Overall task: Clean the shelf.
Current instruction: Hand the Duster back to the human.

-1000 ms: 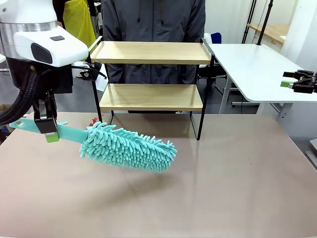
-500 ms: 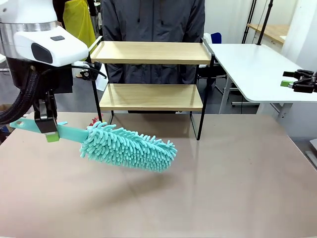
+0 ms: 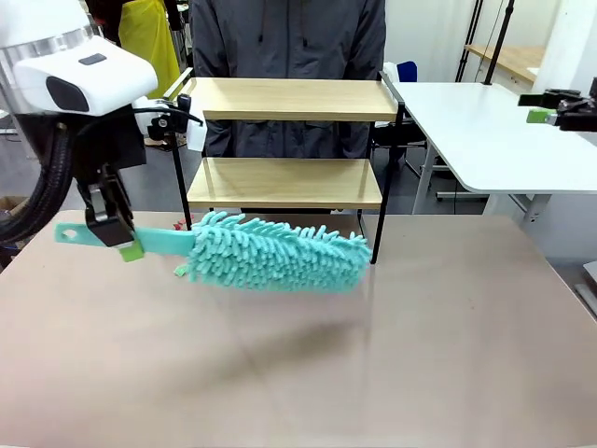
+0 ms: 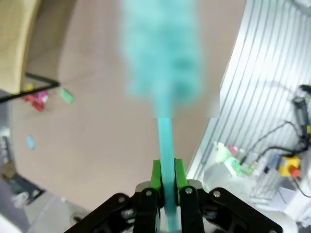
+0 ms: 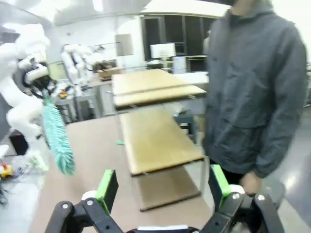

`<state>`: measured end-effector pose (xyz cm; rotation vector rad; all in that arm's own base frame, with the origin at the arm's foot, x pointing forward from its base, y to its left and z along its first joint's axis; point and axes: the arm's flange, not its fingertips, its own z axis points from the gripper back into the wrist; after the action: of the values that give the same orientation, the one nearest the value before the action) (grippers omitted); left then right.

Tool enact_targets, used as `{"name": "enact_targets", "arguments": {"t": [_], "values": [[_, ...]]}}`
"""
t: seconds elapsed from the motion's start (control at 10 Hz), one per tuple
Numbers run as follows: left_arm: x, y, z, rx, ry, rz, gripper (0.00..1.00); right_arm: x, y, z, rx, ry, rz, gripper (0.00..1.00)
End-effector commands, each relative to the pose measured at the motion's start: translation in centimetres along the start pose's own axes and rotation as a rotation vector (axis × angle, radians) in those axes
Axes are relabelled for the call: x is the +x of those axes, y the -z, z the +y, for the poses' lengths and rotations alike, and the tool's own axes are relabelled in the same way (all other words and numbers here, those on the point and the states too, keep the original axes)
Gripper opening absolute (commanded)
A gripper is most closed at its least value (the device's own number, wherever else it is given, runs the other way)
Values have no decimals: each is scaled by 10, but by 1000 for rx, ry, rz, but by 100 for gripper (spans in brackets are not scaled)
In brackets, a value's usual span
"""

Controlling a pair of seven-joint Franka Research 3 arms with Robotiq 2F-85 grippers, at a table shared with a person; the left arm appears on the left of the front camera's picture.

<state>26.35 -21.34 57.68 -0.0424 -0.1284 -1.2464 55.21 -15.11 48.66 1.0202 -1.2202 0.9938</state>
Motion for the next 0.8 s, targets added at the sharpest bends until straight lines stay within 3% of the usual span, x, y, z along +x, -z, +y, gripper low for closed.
{"name": "enact_targets", "arguments": {"t": [0.0, 0.4, 0.7], "values": [[-7, 17, -1, -9, 66, -121, 13, 7, 28, 49, 126, 162, 40, 100], [-18, 50, 4, -68, 177, -256, 13, -32, 89, 124, 179, 134, 47, 100], [-17, 60, 7, -54, 190, -265, 13, -50, 98, 108, 219, 171, 5, 100]]}}
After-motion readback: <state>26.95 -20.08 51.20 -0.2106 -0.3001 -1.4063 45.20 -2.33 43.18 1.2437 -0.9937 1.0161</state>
